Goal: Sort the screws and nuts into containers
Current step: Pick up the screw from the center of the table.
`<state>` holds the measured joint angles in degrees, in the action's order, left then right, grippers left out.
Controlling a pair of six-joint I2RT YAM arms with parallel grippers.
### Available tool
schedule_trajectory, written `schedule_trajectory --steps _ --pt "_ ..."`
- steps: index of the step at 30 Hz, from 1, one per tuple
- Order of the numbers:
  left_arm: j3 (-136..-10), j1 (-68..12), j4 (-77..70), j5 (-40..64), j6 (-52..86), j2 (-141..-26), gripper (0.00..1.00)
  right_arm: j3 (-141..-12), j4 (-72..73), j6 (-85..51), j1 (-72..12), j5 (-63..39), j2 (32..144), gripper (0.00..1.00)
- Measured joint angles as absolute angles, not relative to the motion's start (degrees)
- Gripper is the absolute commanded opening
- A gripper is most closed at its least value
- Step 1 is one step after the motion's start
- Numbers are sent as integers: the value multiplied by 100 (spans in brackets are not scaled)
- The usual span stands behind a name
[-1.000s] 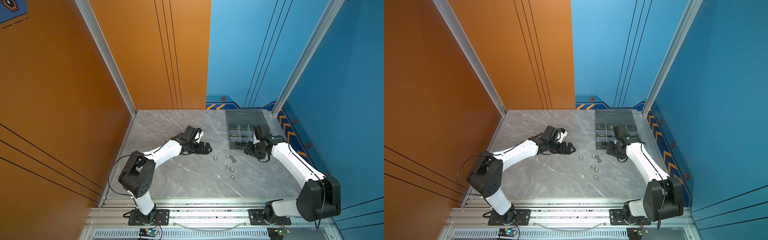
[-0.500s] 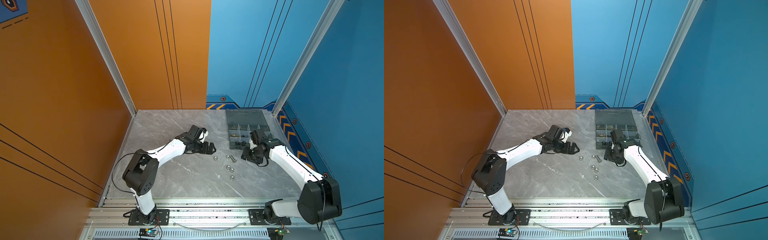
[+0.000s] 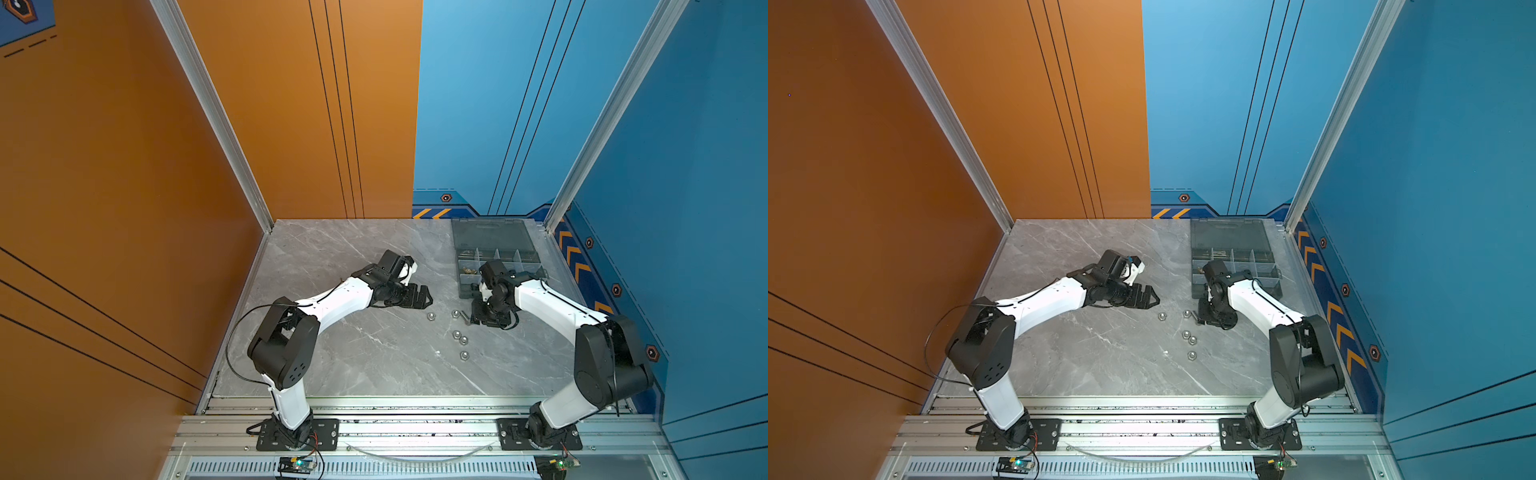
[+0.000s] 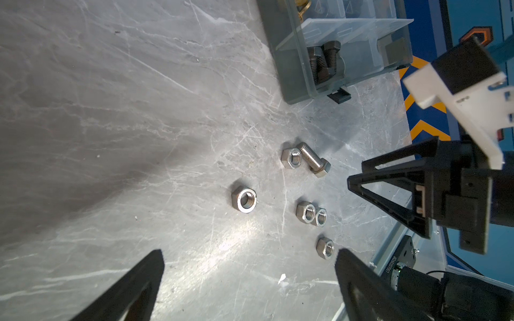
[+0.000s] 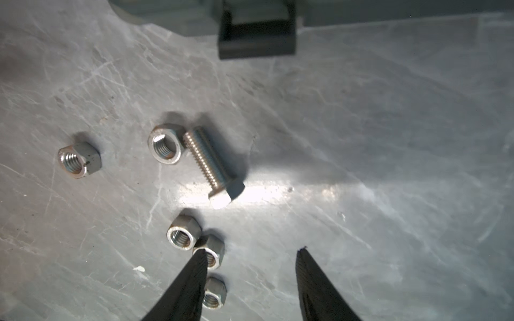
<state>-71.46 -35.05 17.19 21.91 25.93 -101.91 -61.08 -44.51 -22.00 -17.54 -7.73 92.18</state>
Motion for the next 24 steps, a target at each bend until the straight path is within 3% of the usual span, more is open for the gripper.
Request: schedule_trajectory --steps 10,24 --pt "-7122 -3492 1741 2252 2596 -10191 98 -6729 -4436 -1750 -1964 -473 10101 53" --pt "-7013 -3479 1752 2255 2596 -10180 98 -6829 -4438 -1627 -2064 -410 10532 49"
